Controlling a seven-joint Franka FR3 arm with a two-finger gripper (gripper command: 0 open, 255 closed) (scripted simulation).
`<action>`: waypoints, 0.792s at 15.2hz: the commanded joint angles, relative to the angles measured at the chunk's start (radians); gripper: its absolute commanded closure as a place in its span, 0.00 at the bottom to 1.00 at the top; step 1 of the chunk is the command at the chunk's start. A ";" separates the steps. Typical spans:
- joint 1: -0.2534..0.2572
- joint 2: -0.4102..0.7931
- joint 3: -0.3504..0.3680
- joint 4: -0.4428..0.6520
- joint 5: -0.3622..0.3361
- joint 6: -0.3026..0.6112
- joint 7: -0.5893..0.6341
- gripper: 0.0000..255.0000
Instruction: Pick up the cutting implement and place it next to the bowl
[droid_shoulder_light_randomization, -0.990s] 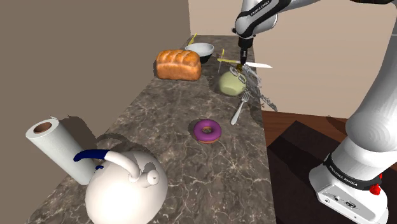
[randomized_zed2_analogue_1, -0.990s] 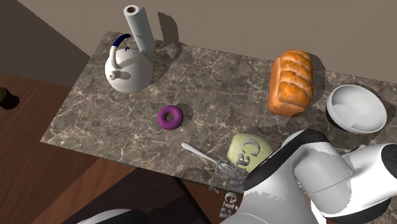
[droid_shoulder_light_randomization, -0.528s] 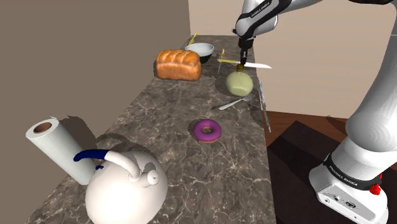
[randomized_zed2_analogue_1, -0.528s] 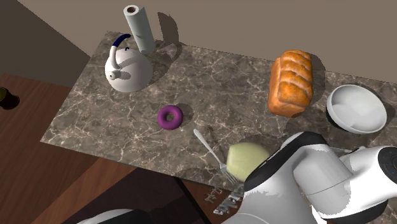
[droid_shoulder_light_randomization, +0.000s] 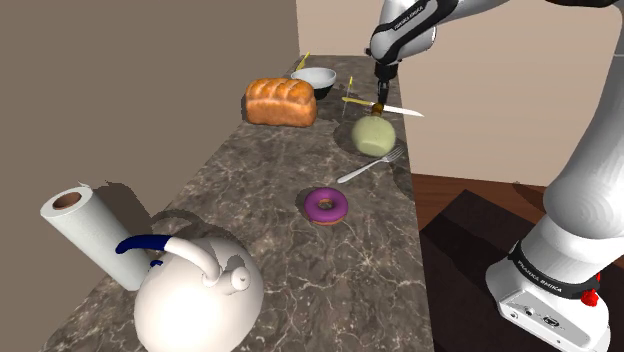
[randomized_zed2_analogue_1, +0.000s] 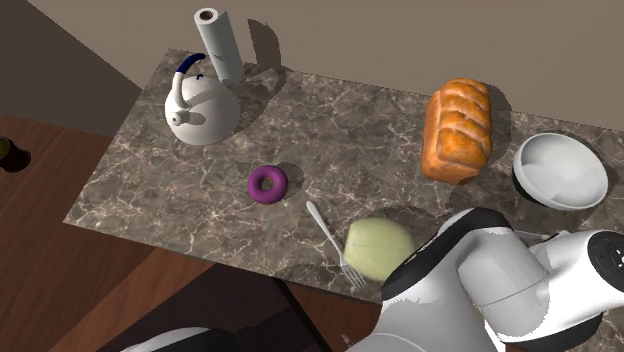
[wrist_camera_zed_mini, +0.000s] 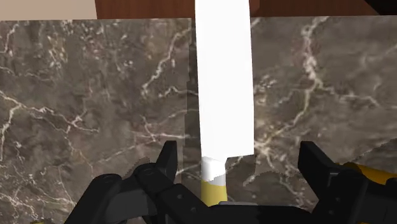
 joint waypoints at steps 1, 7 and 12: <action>0.007 -0.002 0.006 0.005 0.003 -0.045 0.001 0.00; 0.010 -0.054 0.010 0.027 0.010 -0.120 -0.003 0.00; 0.010 -0.054 0.010 0.027 0.010 -0.120 -0.003 0.00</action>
